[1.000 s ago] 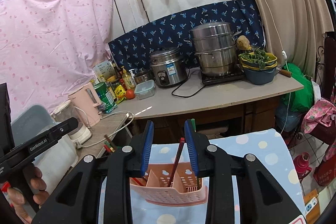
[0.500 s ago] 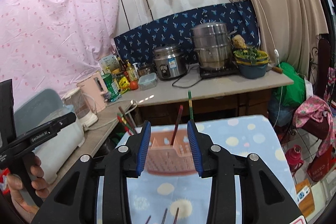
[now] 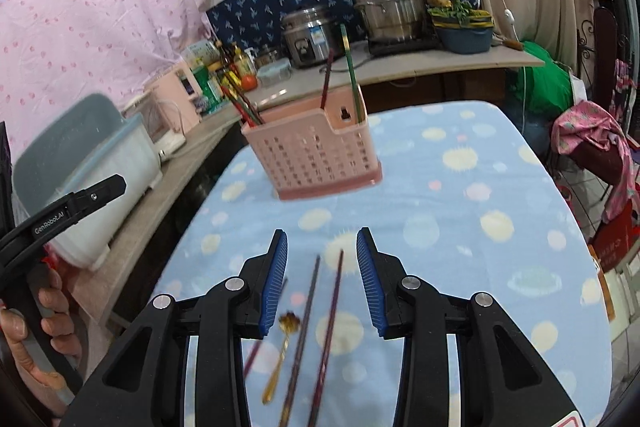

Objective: Organize utensils
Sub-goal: 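Move the open right gripper back over the remaining chopsticks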

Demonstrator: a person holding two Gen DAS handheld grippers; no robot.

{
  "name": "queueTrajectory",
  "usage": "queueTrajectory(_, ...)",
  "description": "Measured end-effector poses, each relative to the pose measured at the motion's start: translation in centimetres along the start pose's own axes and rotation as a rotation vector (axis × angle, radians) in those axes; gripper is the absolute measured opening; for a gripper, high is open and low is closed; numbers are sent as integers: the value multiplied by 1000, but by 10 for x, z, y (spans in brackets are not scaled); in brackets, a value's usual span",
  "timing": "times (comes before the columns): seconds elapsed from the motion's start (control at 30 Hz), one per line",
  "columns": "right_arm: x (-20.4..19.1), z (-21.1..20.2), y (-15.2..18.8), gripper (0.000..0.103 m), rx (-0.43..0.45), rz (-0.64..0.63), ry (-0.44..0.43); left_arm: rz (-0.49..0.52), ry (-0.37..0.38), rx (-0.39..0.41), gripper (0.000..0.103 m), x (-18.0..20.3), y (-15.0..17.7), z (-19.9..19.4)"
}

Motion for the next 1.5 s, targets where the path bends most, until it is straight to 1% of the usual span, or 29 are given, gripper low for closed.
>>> queueTrajectory(0.13, 1, -3, 31, 35, -38, -10, 27, 24, -16, -45, 59, 0, 32, -2)
queueTrajectory(0.2, 1, -4, 47, 35, -63, -6, 28, 15, -13, -82, 59, -2, 48, -1)
queueTrajectory(0.3, -2, -5, 67, 35, -83, -38, 54, 0, -4, -135, 59, -4, 72, 1)
queueTrajectory(0.4, -4, -4, 87, 35, -116, -48, 54, -2, 2, -182, 59, -3, 96, 2)
queueTrajectory(0.6, -9, 2, 119, 35, -176, -69, 57, 5, 14, -261, 59, 4, 142, 1)
queueTrajectory(0.73, -14, 5, 134, 35, -201, -88, 54, 11, 24, -295, 59, 8, 163, 0)
queueTrajectory(0.87, -18, 8, 143, 34, -218, -101, 52, 27, 24, -315, 59, 11, 175, -1)
queueTrajectory(1.13, -20, 13, 151, 32, -234, -112, 58, 41, 34, -348, 59, 16, 187, -1)
queueTrajectory(1.2, -21, 14, 153, 31, -237, -119, 59, 43, 38, -355, 59, 17, 190, -1)
queueTrajectory(1.27, -22, 14, 155, 26, -240, -124, 61, 48, 40, -361, 59, 19, 192, -2)
queueTrajectory(1.5, -22, 16, 161, 22, -258, -121, 61, 53, 52, -381, 60, 22, 200, -4)
Point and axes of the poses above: each gripper's, at about its wrist camera, not at the fingertips, and z roughly the way its jaws point, x to its right, y to its underside, the point moved 1 cm from there along z, roughly the way its jaws point, and after that the axes turned 8 degrees about x, right-handed, at the moved point
